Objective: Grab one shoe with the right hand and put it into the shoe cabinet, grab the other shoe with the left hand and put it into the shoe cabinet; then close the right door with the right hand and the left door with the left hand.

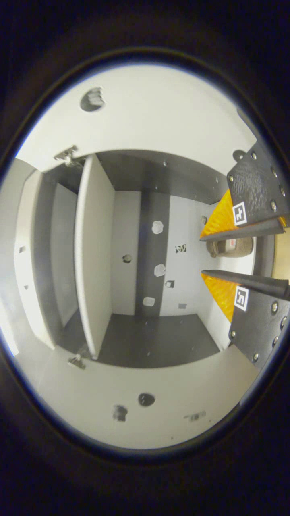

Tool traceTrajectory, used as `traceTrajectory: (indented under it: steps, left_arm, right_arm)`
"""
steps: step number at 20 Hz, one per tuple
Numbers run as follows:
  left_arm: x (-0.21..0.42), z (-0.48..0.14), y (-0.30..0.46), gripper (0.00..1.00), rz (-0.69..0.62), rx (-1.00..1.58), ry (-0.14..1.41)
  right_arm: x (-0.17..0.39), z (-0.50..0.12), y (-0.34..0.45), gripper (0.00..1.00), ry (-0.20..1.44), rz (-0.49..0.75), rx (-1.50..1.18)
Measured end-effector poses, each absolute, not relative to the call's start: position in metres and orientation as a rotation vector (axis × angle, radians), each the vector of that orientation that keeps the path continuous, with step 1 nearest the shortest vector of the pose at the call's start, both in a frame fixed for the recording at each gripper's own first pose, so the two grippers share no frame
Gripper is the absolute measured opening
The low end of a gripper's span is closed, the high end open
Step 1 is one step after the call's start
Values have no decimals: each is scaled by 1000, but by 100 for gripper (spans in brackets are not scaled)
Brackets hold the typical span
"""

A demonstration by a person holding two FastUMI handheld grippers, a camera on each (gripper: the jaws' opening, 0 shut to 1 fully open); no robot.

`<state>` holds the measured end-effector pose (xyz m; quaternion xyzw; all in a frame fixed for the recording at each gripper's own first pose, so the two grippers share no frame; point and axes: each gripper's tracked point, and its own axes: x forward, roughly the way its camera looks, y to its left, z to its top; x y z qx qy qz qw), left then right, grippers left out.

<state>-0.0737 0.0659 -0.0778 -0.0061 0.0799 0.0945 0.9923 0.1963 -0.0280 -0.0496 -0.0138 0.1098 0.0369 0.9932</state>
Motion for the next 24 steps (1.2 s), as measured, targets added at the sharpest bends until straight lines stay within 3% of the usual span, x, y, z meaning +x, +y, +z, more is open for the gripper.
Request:
traceTrajectory:
  steps: [5,6,10,20,24]
  left_arm:
    - [-53,-116,25,98,29,-4,234]
    - [-49,-130,19,99,1,0,261]
    - [-39,-200,0,99,-75,9,388]
    - [-55,-417,-19,99,-215,1,890]
    - [-48,-483,-18,91,-240,-16,1014]
  right_arm:
    - [120,22,-39,41,142,88,-21]
    - [106,32,-41,38,141,89,-2]
    - [57,67,-63,41,112,58,46]
    - [-11,79,-115,41,103,-61,-35]
    - [-26,72,-130,41,126,-119,-40]
